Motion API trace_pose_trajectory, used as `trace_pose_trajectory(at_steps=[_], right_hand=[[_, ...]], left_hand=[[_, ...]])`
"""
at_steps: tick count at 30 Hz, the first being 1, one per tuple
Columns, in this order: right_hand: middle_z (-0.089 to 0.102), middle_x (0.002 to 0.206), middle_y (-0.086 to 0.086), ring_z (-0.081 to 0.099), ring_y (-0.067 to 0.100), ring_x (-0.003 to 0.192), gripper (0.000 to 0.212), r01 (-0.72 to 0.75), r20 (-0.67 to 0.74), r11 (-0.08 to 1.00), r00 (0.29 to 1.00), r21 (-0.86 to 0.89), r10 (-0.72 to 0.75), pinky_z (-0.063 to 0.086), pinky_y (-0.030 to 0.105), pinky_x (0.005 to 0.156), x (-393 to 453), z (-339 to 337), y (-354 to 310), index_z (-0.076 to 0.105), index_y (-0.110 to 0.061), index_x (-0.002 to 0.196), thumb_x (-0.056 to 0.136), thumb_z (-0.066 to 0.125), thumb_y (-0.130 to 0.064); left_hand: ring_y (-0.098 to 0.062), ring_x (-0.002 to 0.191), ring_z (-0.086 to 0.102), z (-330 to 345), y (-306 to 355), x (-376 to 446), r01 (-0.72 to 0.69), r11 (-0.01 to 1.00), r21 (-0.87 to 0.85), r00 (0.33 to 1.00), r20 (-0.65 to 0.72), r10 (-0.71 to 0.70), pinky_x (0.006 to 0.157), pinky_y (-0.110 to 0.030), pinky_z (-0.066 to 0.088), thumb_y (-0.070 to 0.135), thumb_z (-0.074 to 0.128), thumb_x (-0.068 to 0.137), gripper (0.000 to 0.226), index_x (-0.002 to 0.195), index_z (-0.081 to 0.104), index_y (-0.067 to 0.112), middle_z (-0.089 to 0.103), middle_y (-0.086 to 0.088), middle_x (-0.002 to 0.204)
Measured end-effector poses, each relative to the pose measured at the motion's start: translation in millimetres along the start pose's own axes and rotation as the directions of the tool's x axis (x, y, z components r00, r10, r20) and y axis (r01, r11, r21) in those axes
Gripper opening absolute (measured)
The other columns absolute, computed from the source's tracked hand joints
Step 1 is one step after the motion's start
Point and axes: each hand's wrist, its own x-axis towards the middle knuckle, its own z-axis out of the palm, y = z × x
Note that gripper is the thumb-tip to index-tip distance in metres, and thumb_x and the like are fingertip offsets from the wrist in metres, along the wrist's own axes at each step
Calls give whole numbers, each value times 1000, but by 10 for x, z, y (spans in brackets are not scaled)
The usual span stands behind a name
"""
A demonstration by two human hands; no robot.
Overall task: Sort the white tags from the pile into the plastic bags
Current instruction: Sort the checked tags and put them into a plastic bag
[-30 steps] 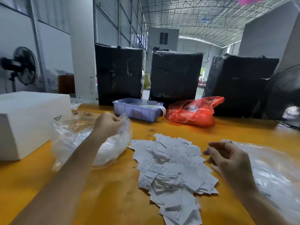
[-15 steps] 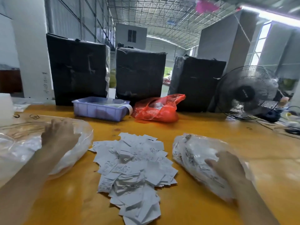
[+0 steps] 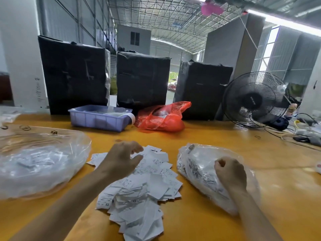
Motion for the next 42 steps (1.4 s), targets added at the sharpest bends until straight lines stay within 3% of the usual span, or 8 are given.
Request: trace_pose_trajectory(at_steps=[13,18,23,27,31,35,39,42], right_hand=[[63,75,8,60,23,69,20,195,397,904,917,-382,-30,50,29,62,194,-140,-242,62,-11,73,81,50,3],[38,65,1,35,19,58,28,321,478,848,873,-422,-93,27,27,54,190,-33,-242,34,-17,63,80,50,-1],[64,75,0,59,17,67,22,332,448,860,883,-387,-140,48,30,59,228,-66,-164,61,-12,70,89,51,-12],[67,74,8,60,24,67,26,294,224,930,943,-222,-245,49,33,61,190,-241,-200,68,-9,72,93,56,-18],[72,75,13,67,23,63,15,12,188,780,968,625,-165,54,26,50,-53,-368,-583,71,-3,80,87,64,-14],[70,69,13,62,14,51,14,-503,671,499,700,706,-243,49,21,45,-333,-228,-1018,72,-3,71,74,68,-17],[66,62,11,57,14,47,21,-486,740,595,599,640,-307,47,21,45,-523,37,-1217,70,-5,68,66,74,-26],[58,54,7,50,14,44,26,-434,759,655,544,619,-357,41,21,43,-622,172,-1259,66,-8,62,67,76,-31]], left_hand=[[-7,86,55,79,-415,-370,225,974,-37,974,-1,-225,66,2,36,-9,45,88,33,105,69,5,68,-3,101],[-11,85,57,-4,-474,-399,271,961,-49,963,3,-271,66,-2,40,-18,39,80,47,105,69,9,66,1,97],[-9,93,61,-71,-454,-431,256,960,-117,966,64,-250,83,-22,51,-19,44,79,48,103,70,14,67,7,97],[-4,91,62,-22,-384,-439,245,951,-187,969,45,-241,79,-10,48,-11,52,86,33,101,71,12,67,9,91],[-3,85,65,67,-284,-429,230,919,-320,968,-27,-251,77,-15,51,5,64,87,15,94,72,15,71,9,87],[-17,82,69,80,-77,-423,301,686,-663,947,122,-298,68,-21,53,55,68,73,44,90,71,14,75,0,85],[-19,79,70,87,16,-420,452,371,-812,884,351,-309,66,-25,53,78,64,51,85,98,69,7,74,-10,93],[-15,78,68,89,29,-428,465,392,-794,879,360,-312,65,-21,53,60,75,57,65,97,71,10,73,-8,94]])
